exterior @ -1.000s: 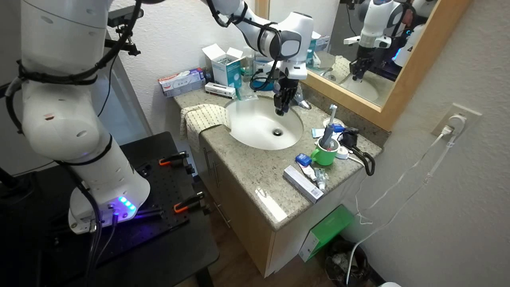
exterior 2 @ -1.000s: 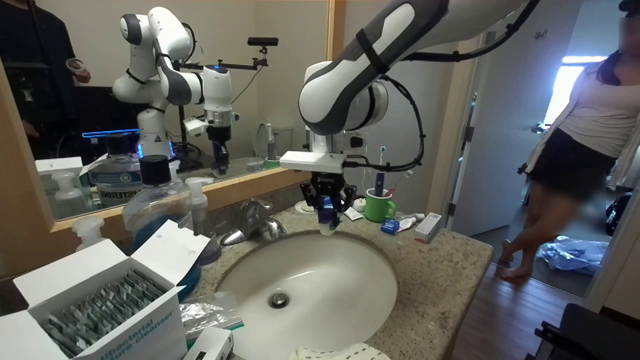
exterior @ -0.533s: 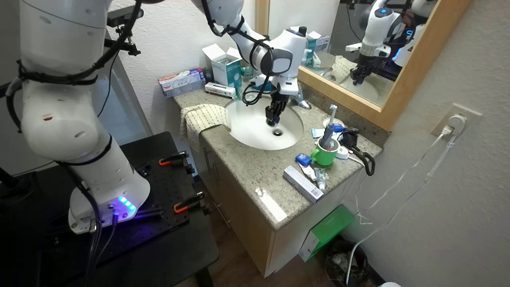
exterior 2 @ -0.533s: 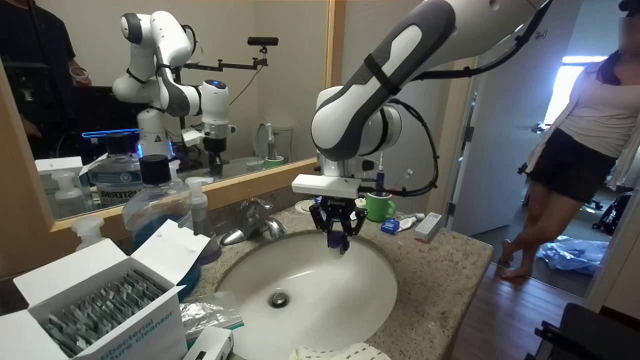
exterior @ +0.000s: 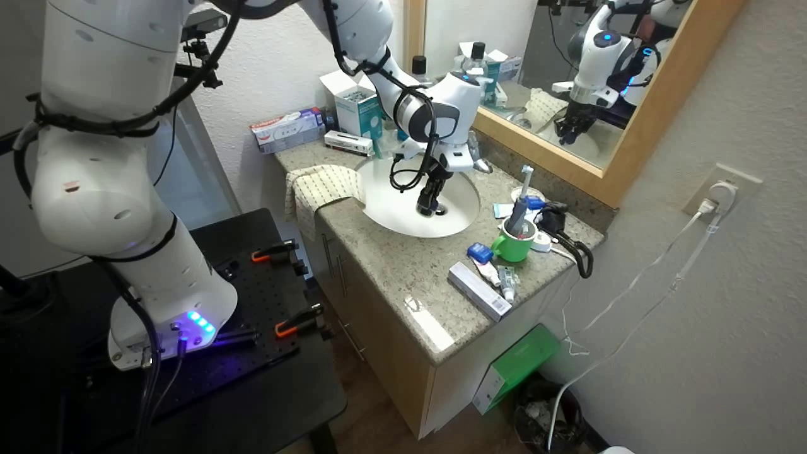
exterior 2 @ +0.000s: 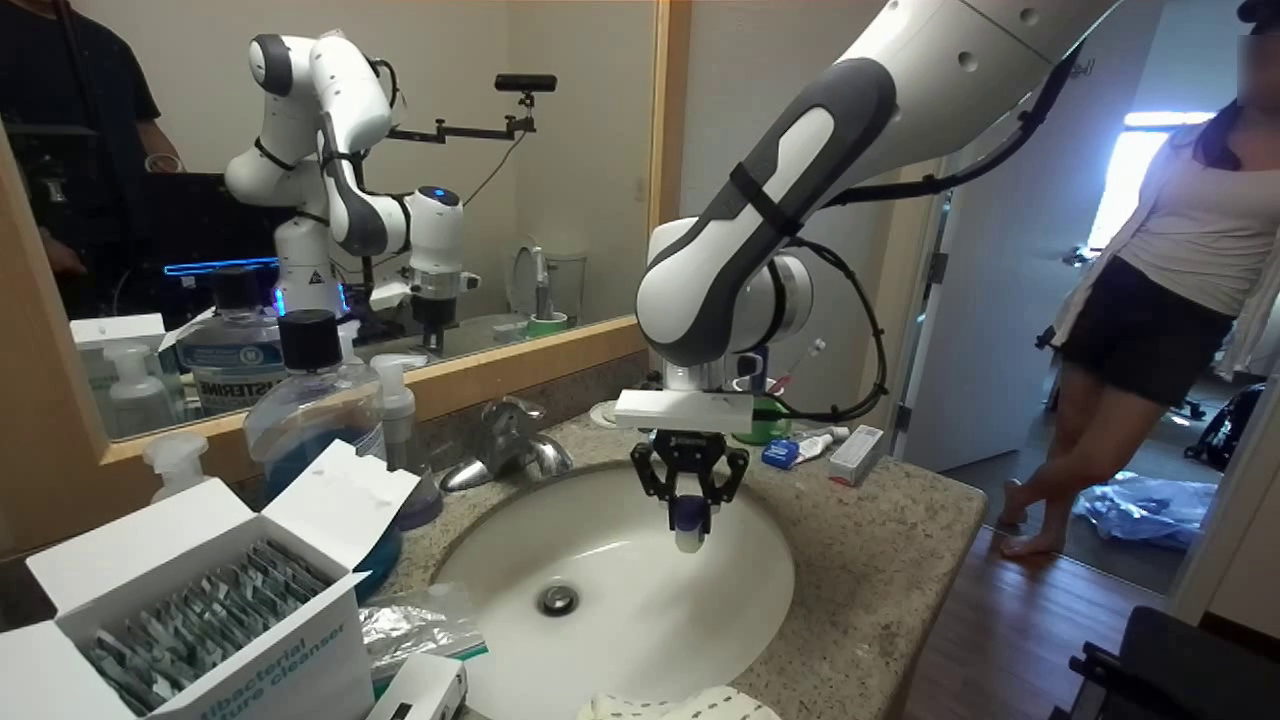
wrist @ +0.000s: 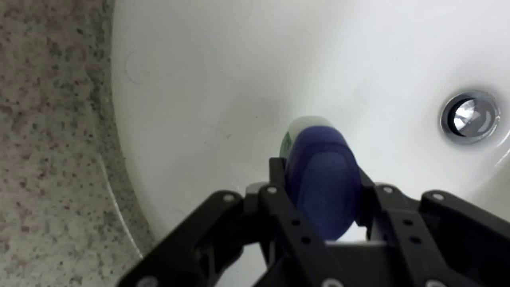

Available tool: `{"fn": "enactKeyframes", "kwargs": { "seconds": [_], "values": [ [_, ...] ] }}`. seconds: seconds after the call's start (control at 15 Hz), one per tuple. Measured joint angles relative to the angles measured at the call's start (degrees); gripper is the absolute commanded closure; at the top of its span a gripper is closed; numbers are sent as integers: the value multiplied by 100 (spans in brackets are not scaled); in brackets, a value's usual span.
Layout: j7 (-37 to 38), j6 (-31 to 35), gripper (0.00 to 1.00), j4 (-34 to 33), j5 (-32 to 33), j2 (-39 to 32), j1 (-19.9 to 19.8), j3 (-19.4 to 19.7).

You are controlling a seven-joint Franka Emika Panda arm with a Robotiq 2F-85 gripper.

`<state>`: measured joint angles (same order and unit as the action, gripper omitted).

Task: Put the Vaseline inside the sink

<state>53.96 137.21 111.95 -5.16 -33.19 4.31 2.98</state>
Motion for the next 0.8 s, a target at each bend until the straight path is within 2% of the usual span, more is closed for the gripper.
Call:
{"fn": "enactKeyframes", "kwargs": {
  "seconds": [0.8],
  "values": [
    [-194, -2, 86, -1155, 0, -1068, 38, 14]
  ]
}}
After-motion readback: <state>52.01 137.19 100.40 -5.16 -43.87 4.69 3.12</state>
